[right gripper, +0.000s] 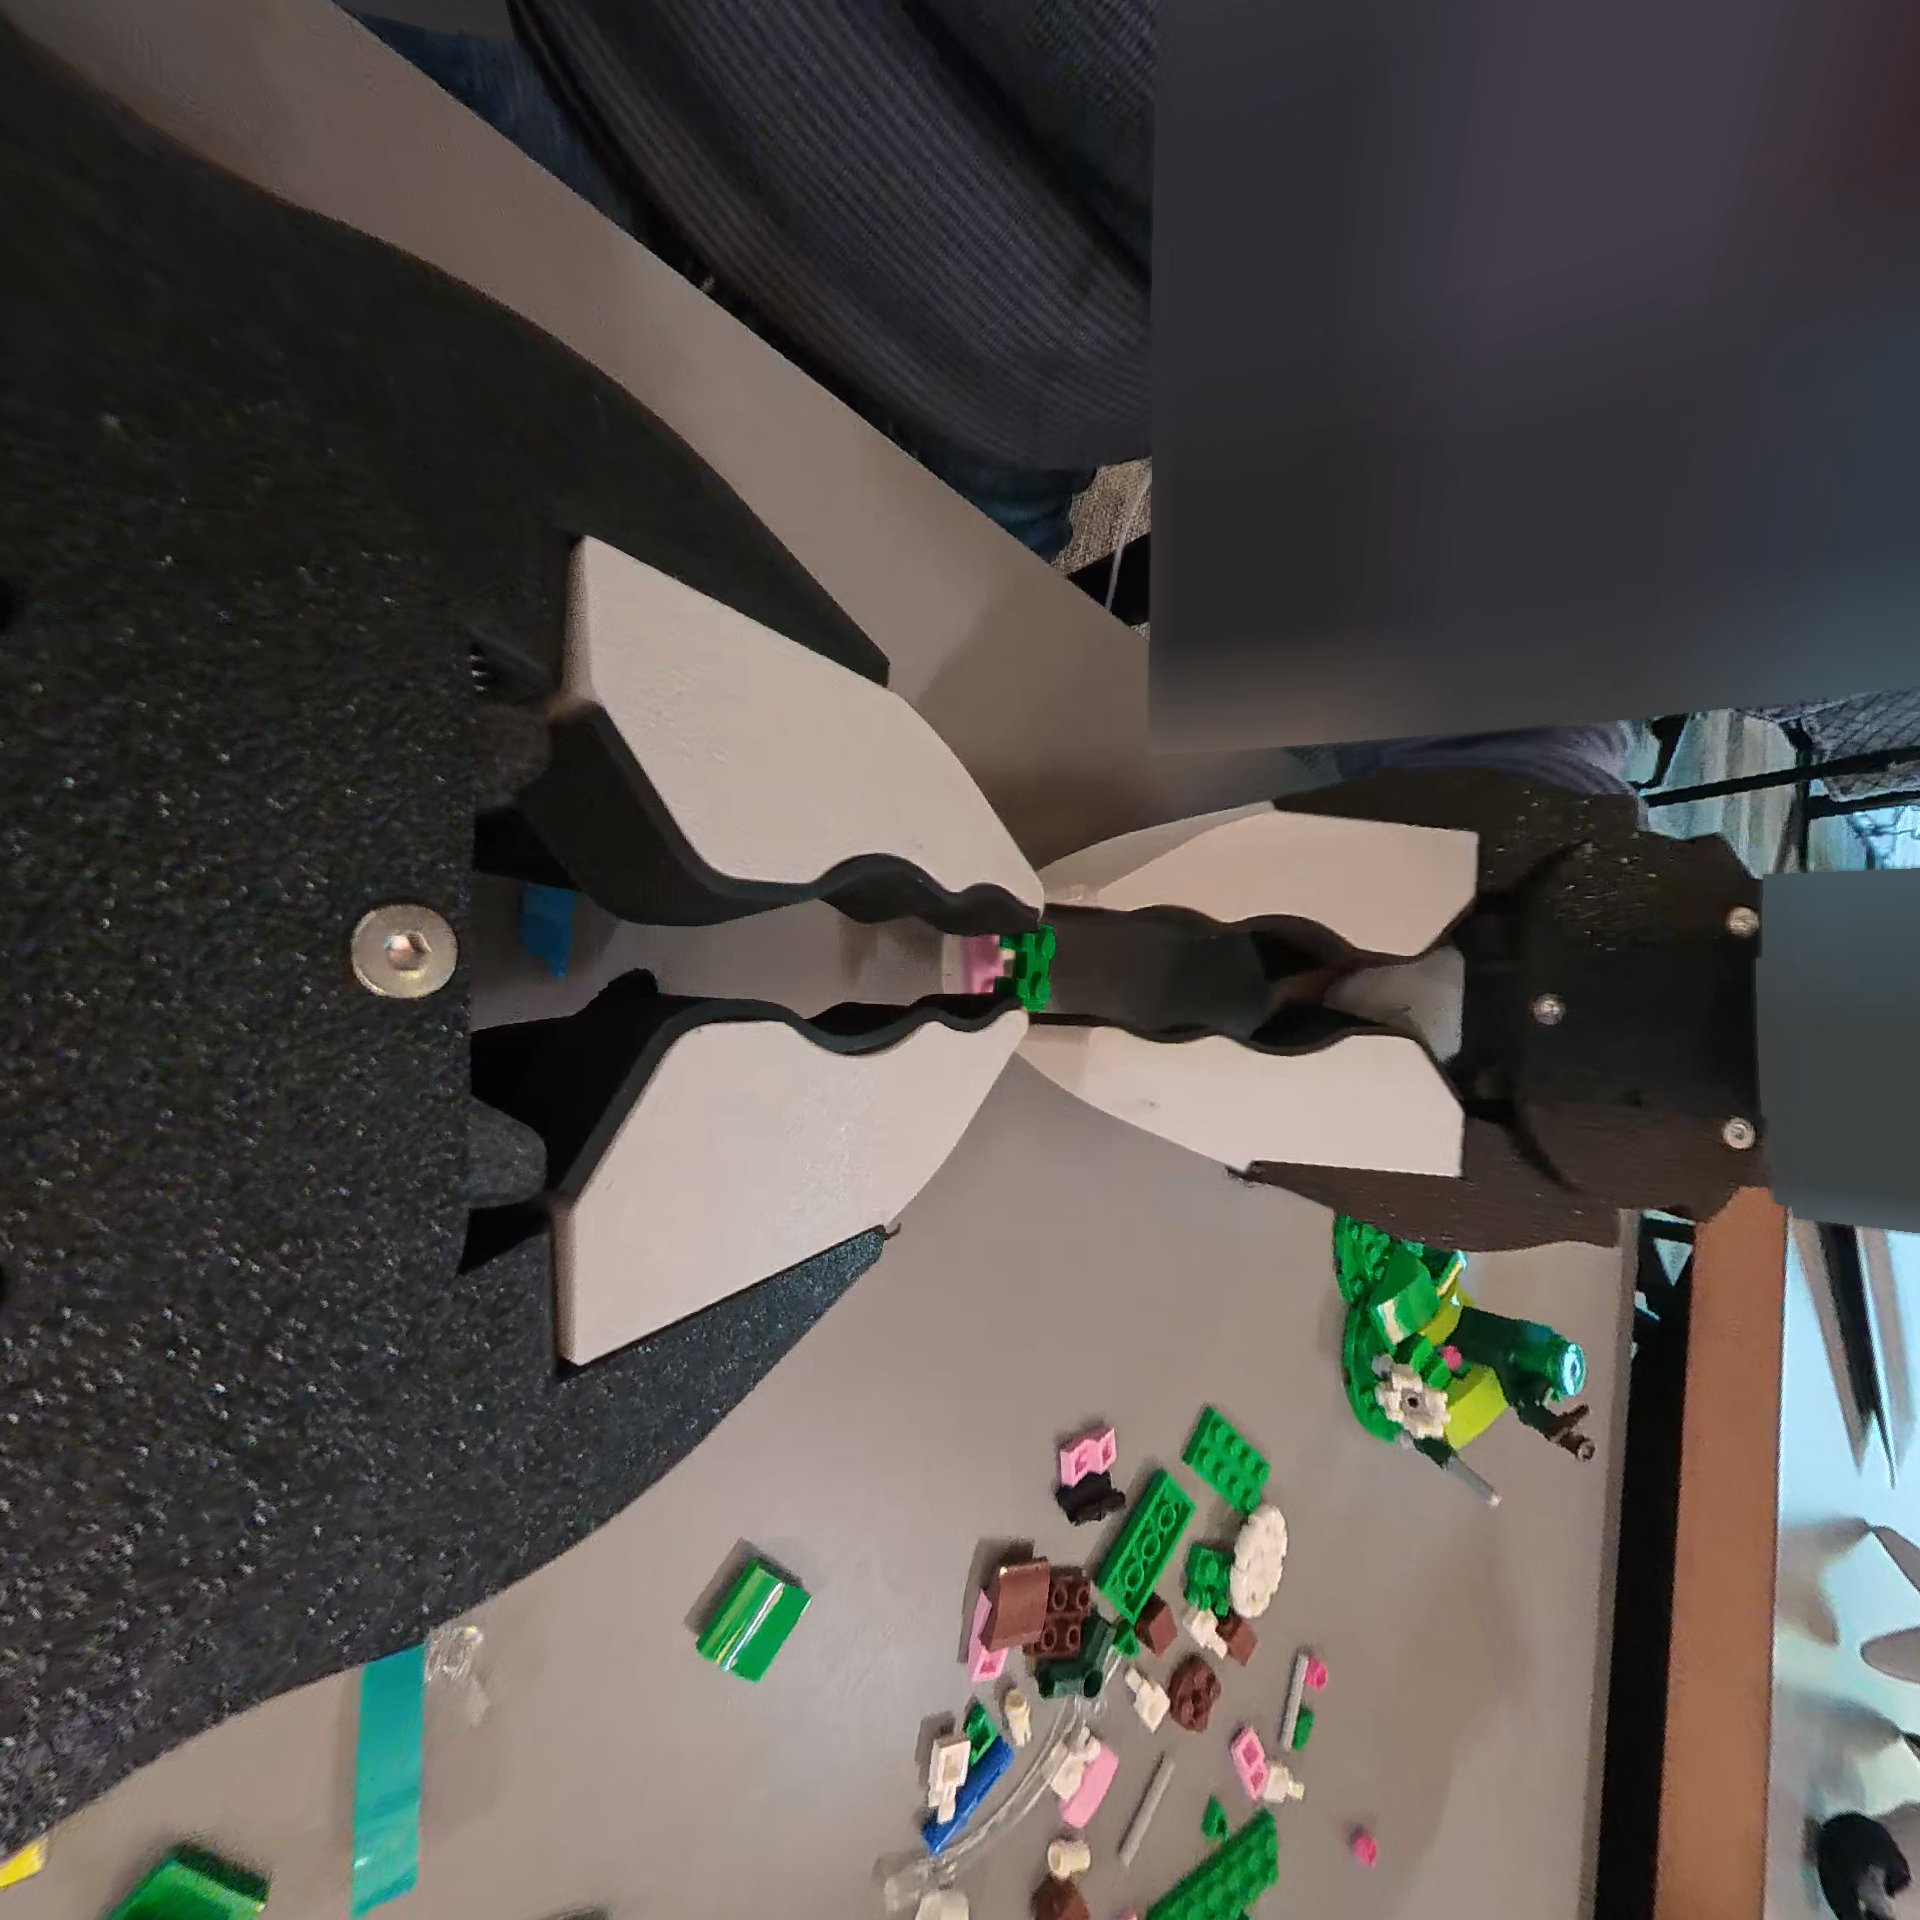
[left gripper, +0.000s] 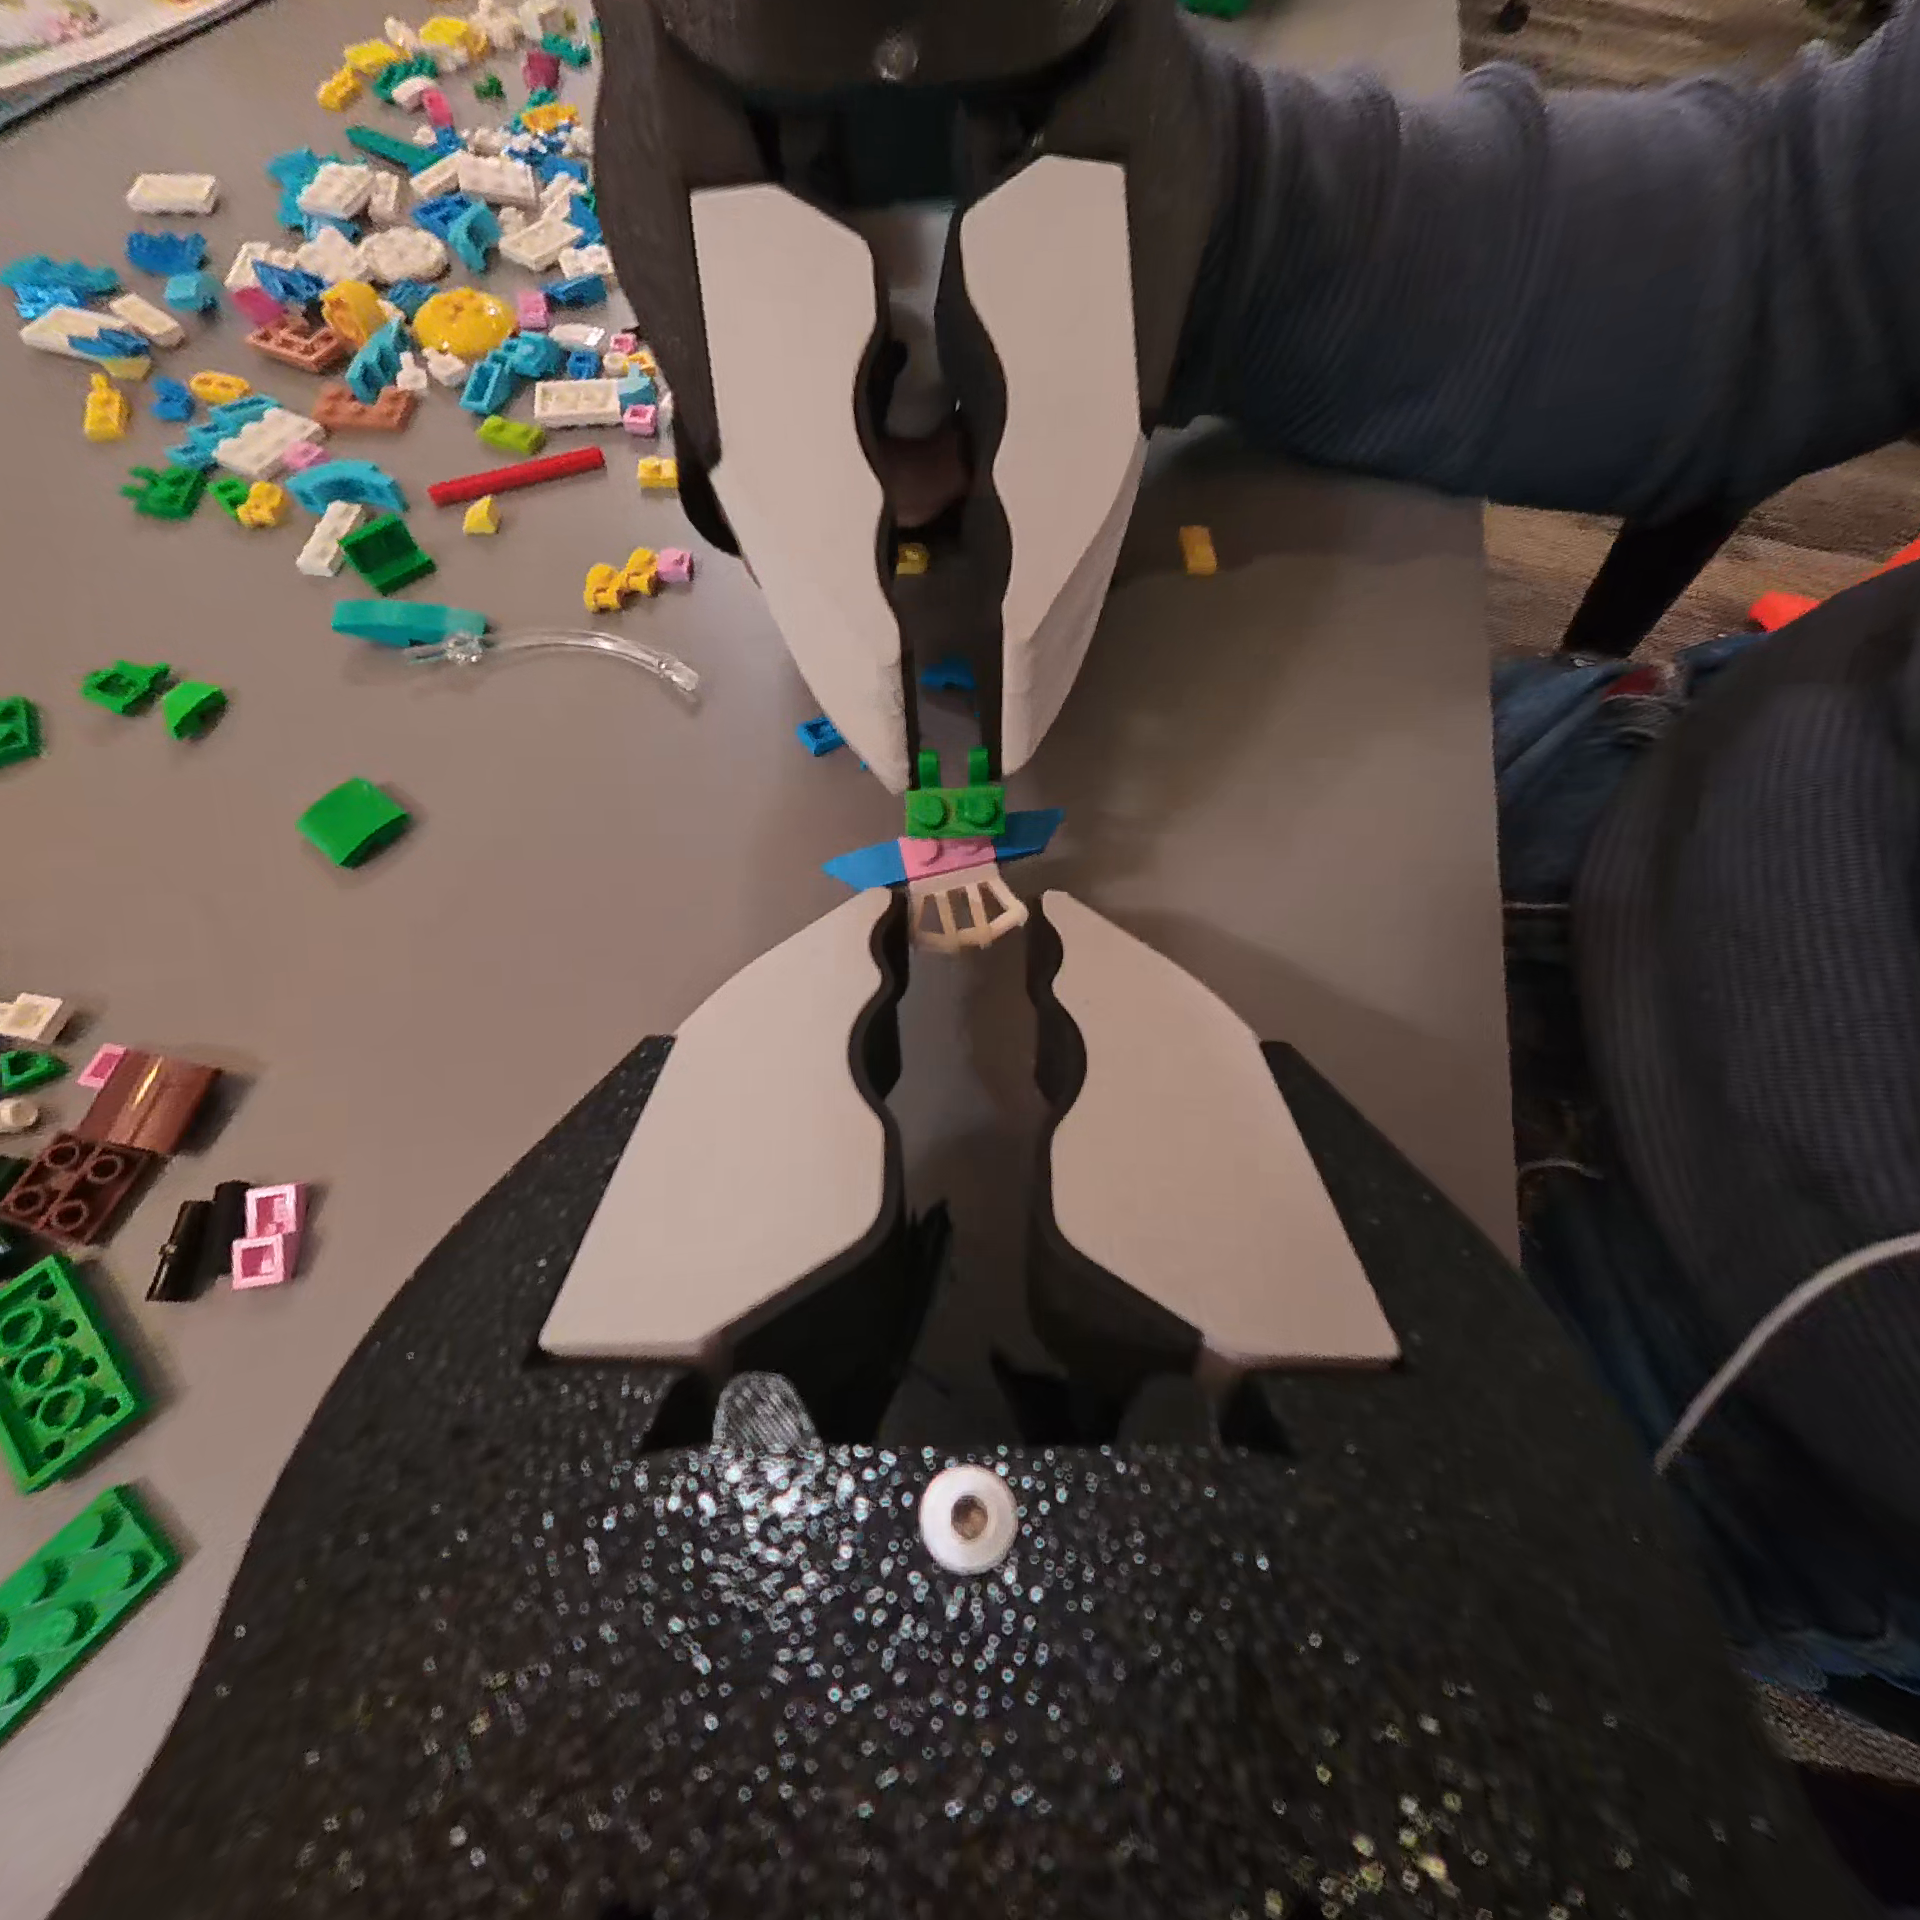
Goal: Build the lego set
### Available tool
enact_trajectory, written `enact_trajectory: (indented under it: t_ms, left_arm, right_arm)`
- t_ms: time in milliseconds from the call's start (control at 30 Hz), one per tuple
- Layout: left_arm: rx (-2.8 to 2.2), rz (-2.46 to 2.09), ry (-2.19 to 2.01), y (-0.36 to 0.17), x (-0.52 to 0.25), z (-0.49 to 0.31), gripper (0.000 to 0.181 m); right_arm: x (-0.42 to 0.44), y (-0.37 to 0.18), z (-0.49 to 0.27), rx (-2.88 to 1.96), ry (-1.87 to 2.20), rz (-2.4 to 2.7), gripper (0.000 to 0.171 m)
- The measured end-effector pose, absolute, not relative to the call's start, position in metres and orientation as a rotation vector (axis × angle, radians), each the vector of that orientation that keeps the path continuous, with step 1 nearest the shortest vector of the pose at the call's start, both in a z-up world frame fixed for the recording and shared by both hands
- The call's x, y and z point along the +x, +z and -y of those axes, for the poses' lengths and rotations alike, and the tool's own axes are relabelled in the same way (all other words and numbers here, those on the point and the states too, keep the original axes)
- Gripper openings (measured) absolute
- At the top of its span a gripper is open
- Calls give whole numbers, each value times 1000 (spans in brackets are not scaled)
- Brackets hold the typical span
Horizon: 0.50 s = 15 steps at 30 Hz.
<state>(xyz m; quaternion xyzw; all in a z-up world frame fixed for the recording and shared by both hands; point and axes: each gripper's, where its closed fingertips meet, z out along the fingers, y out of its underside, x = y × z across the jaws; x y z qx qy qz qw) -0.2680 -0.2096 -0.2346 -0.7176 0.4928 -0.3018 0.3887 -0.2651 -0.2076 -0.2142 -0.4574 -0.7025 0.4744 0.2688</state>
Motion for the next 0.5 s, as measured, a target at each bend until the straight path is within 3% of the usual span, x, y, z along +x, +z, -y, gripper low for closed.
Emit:
enact_trajectory:
  t_ms: [500]
  left_arm:
    - [-1748, -1315, -812, -229, -263, 220, 21]
  right_arm:
    - [-261, -220, 217, -1234, 1296, 1968, 10]
